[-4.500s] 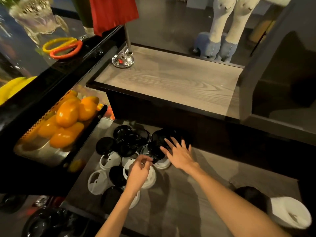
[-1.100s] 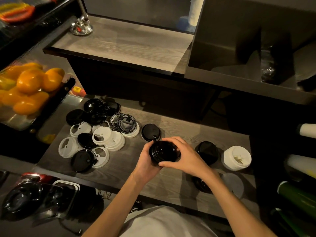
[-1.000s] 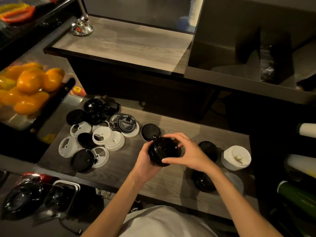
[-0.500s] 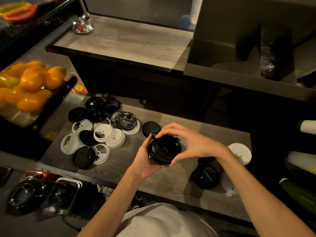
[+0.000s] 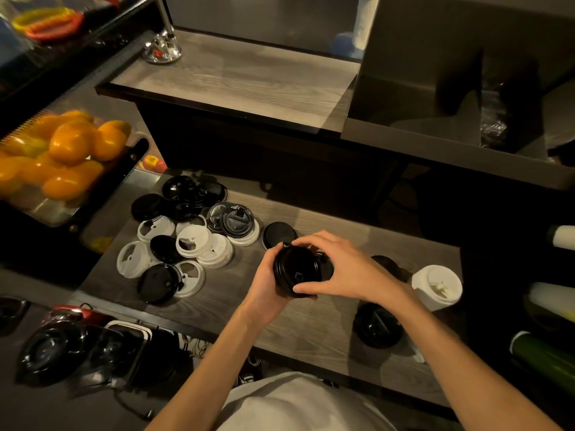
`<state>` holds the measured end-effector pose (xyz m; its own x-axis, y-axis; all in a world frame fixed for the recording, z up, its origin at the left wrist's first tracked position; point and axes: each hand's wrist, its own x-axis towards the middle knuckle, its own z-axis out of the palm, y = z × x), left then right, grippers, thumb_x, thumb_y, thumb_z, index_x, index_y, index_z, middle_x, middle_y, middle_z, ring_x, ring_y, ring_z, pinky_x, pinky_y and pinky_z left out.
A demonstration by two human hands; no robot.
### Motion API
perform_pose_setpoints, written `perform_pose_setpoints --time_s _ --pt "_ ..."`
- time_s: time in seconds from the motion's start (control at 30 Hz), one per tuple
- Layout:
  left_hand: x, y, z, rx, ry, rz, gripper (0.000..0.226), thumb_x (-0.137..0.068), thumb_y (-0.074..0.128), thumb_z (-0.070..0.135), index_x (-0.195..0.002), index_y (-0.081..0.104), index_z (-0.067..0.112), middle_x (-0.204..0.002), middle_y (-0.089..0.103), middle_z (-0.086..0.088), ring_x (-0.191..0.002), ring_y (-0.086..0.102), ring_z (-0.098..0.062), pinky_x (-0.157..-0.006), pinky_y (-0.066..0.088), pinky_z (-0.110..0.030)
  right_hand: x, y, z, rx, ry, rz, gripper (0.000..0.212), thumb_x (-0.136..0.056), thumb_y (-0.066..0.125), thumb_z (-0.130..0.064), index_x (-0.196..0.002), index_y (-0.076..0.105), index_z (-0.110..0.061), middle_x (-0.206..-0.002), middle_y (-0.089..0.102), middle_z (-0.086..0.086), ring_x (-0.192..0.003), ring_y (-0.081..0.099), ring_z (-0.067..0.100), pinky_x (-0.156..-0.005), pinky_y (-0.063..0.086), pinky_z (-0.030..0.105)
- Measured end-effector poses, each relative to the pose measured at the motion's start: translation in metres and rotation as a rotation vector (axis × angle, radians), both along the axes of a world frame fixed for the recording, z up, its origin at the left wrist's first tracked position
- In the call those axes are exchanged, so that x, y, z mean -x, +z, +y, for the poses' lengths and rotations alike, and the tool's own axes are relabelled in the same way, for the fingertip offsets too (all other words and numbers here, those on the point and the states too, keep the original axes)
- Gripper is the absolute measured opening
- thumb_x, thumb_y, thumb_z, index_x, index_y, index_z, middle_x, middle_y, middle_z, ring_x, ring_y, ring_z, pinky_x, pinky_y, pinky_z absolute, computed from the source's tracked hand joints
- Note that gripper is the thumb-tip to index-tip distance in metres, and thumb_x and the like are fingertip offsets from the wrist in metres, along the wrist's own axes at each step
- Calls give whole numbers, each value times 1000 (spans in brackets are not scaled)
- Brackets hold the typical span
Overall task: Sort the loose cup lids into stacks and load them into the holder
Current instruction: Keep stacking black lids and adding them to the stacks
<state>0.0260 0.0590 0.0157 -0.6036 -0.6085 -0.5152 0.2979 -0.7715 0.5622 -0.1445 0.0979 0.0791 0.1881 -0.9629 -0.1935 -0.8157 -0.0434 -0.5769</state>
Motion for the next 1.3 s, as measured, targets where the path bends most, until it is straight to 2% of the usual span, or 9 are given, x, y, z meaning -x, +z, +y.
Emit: perform_pose_setpoints --time_s 0.13,0.33,0.47,0.57,0.7,0.9,1.07,1.23,1.3 --pt "-3 3 1 -32 6 3 51 -105 33 48 -113 74 20 -119 73 -14 -97 73 -27 -67 56 -45 5 1 -1 -7 12 -9 78 -80 80 -55 -148 43 -43 -144 50 -22 -131 44 2 -111 41 32" --pt "-3 0 1 -60 -20 -12 51 -106 32 49 -129 66 18 -127 70 -15 -104 72 -32 -67 61 -48 10 0 -2 -51 38 -91 78 -81 84 -43 -148 43 -45 -139 54 -22 -126 49 -5 -100 40 15" --pt "0 -5 -1 -88 -37 -38 67 -103 28 63 -136 62 16 -131 67 -19 -111 69 -36 -64 61 -49 8 -7 1 -37 24 -85 76 -80 84 -47 -146 46 -46 -141 53 -22 -129 48 -2 -110 44 28" --pt "6 -6 0 -62 -36 -62 76 -100 25 69 -137 61 13 -128 69 -20 -102 72 -36 -61 60 -48 7 -15 9 -28 -37 -97 75 -77 83 -56 -143 50 -45 -140 54 -23 -128 51 0 -110 47 32" --pt "19 2 4 -27 -22 -125 70 -100 28 68 -121 70 15 -116 75 -13 -98 75 -28 -74 60 -47 7 -21 23 23 -181 -128 77 -74 79 -65 -143 51 -43 -141 53 -21 -122 56 3 -104 53 34" --pt "35 8 8 -13 -123 -107 66 -101 33 63 -129 67 14 -126 71 -14 -111 71 -25 -93 54 -47 23 -16 38 65 -249 -140 72 -77 85 -52 -141 54 -39 -137 51 -24 -120 51 -5 -97 43 12" --pt "61 15 6 -27 -211 -30 66 -103 29 62 -137 61 16 -135 65 -16 -126 62 -32 -105 48 -56 51 -12 49 79 -317 -170 73 -73 84 -60 -138 50 -53 -137 52 -26 -126 54 1 -107 51 35" --pt "79 23 4 -73 -232 -5 59 -107 26 48 -127 66 10 -121 72 -15 -110 68 -27 -91 52 -42 72 -5 60 95 -289 -159 79 -81 84 -50 -149 45 -43 -147 44 -28 -134 48 0 -111 48 33" --pt "87 24 7 -77 -247 16 57 -108 27 44 -132 63 8 -123 71 -16 -112 67 -27 -95 51 -42 77 -6 62 101 -287 -136 79 -81 83 -49 -150 44 -40 -149 41 -26 -137 45 0 -112 47 34"
